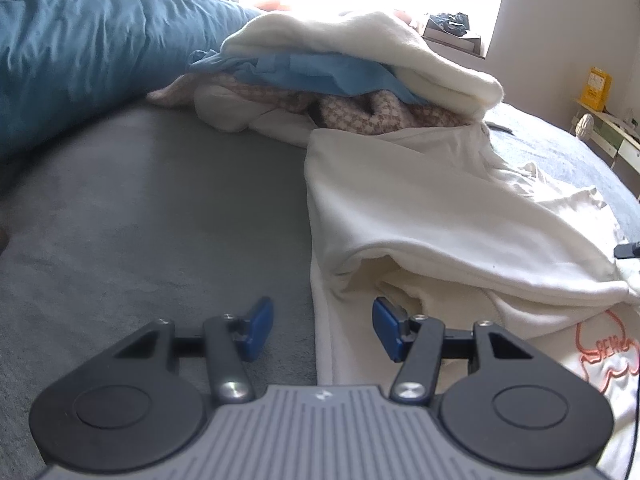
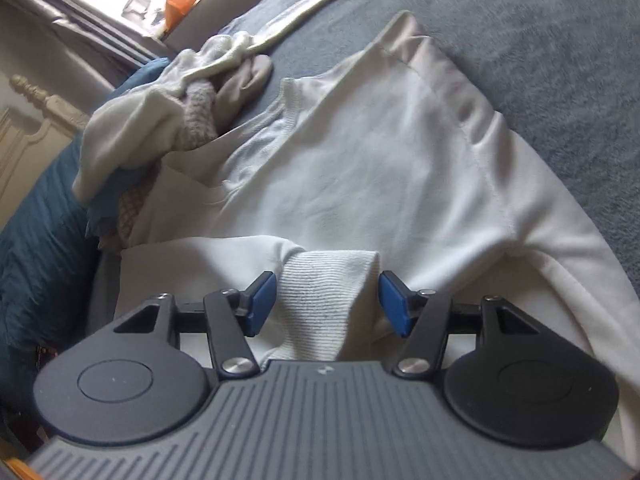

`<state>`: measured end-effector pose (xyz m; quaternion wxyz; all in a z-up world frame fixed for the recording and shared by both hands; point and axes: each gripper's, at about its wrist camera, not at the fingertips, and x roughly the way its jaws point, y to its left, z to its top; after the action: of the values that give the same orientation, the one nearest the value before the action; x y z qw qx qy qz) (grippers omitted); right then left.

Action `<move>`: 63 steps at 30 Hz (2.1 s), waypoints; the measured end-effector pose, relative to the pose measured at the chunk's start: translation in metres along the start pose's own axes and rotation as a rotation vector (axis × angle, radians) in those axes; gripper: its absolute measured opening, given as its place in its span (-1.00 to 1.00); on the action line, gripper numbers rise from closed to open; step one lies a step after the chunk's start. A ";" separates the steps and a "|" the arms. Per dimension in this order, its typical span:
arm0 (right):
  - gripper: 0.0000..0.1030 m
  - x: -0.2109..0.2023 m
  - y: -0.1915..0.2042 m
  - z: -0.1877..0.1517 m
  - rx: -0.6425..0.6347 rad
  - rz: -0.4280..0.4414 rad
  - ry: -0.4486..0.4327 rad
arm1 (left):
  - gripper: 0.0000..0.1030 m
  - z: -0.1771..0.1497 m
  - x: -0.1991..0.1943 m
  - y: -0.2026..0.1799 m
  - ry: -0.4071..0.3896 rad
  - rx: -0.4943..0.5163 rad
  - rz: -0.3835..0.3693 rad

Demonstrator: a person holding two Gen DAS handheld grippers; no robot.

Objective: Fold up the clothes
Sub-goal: 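Fold the held sweatshirt side over the body with the right gripper, then release the sweatshirt side and lift the right gripper away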

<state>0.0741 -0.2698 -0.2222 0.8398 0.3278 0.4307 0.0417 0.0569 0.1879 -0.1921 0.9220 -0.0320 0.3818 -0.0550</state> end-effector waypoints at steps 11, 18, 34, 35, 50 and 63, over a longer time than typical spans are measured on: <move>-0.92 -0.055 0.053 0.025 -0.216 -0.050 -0.170 | 0.14 0.005 0.024 -0.013 0.017 0.028 0.049; -0.92 -0.064 0.037 0.059 -0.244 -0.162 -0.184 | 0.21 0.006 0.028 -0.016 0.010 0.039 0.052; -0.67 -0.008 -0.025 0.058 -0.228 -0.473 -0.181 | 0.21 -0.003 0.000 -0.001 0.081 0.014 -0.096; -0.67 -0.017 -0.027 0.057 -0.195 -0.480 -0.224 | 0.21 -0.003 -0.004 0.002 0.085 0.007 -0.117; -0.78 0.017 0.027 0.034 -0.411 -0.233 -0.140 | 0.23 0.023 0.046 -0.012 0.074 -0.153 -0.087; -0.98 0.038 0.019 0.060 -0.274 -0.321 -0.200 | 0.29 0.021 0.046 -0.018 0.020 -0.086 -0.043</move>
<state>0.1468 -0.2720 -0.2132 0.9108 0.1406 0.3824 -0.0672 0.1030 0.1649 -0.2074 0.9147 -0.0790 0.3921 -0.0585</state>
